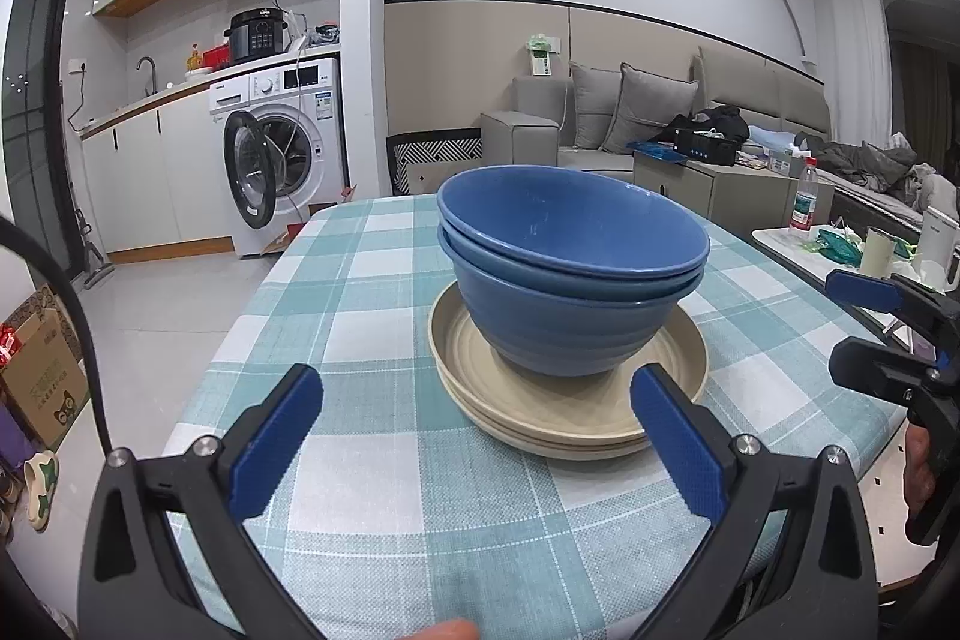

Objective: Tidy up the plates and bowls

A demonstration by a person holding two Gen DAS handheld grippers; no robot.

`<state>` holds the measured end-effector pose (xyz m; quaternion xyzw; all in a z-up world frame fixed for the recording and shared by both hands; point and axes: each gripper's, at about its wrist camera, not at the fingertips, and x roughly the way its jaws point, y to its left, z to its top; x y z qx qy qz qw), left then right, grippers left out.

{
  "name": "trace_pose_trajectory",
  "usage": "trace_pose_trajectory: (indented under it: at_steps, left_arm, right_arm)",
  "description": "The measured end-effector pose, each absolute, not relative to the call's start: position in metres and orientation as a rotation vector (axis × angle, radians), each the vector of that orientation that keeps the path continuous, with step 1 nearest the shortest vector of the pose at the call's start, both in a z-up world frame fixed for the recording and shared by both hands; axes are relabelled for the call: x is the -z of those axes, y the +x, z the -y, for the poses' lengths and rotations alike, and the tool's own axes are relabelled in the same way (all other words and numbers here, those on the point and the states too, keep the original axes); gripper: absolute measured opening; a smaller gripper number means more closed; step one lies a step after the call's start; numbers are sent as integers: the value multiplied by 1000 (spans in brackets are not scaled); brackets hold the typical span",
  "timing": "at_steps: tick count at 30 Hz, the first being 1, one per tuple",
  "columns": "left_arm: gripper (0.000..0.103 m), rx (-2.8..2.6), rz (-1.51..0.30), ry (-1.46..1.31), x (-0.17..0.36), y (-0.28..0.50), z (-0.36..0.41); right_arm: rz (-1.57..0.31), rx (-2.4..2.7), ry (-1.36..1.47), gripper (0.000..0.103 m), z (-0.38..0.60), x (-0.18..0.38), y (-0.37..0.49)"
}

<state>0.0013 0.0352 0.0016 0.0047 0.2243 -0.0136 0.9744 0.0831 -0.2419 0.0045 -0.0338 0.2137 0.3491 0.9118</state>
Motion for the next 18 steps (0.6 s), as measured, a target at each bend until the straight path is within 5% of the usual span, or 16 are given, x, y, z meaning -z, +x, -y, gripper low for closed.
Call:
trace_pose_trajectory:
  at_steps: [18]
  left_arm:
    - [103,32,-444,-4,-3,0,-38]
  right_arm:
    - [-432,-727,-77,102,240,-2,78]
